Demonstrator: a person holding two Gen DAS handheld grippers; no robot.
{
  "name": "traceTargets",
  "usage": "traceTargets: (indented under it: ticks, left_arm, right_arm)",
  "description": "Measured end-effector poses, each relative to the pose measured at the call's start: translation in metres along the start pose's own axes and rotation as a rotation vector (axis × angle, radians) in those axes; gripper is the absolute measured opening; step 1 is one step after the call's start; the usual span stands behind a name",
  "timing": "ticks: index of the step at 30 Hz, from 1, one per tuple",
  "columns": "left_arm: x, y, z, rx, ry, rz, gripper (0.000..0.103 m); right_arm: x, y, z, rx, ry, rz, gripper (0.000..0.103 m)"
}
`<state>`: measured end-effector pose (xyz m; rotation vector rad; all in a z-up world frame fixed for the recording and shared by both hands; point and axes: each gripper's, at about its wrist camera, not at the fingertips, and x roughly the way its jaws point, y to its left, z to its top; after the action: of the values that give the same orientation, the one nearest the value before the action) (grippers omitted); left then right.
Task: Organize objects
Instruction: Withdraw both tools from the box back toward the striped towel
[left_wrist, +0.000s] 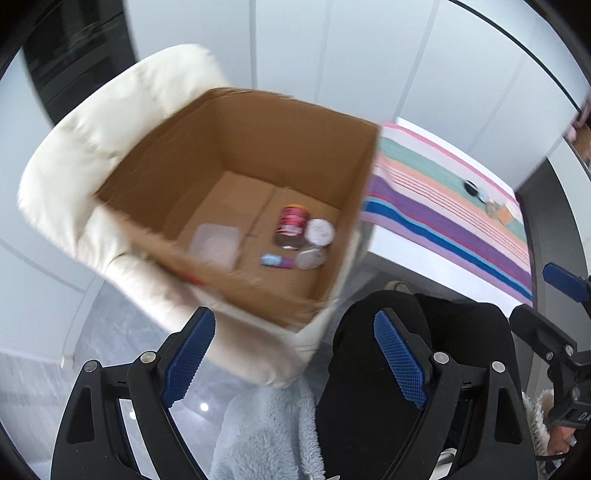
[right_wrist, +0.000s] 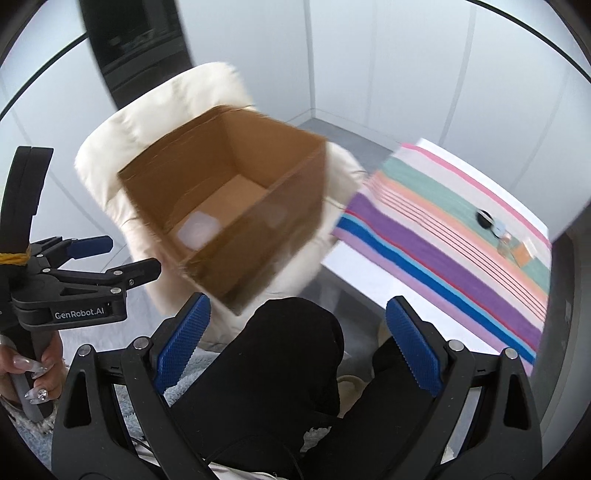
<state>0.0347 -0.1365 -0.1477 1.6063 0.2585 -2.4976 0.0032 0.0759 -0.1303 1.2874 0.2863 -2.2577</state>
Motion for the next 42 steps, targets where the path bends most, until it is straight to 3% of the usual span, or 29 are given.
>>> traceTargets:
  ticks: [11,21,29,35,42]
  left_arm:
    - [0.022,-0.121,0.024,0.242,0.033,-0.126,0.089]
    - [0.049,-0.221,0.035,0.353,0.112,-0.234,0.089]
    - [0.063,-0.288,0.037,0.442,0.132,-0.254,0.089]
    - [0.079,-0.333,0.059,0.480,0.104,-0.244,0.089]
    - [0.121,-0.392,0.102,0.522,0.063,-0.233,0.089]
  right_arm:
    - [-0.030,-0.112,-0.032,0.237,-0.020,-0.154,0.097]
    - [-0.060,-0.217,-0.084,0.464,-0.031,-0.254,0.098]
    - [-0.067,-0.274,-0.113,0.562,-0.030,-0.290,0.098]
    - [-0.054,-0.316,-0.112,0.599,-0.044,-0.298,0.098]
    - [-0.008,-0.384,-0.082,0.632,-0.047,-0.299,0.098]
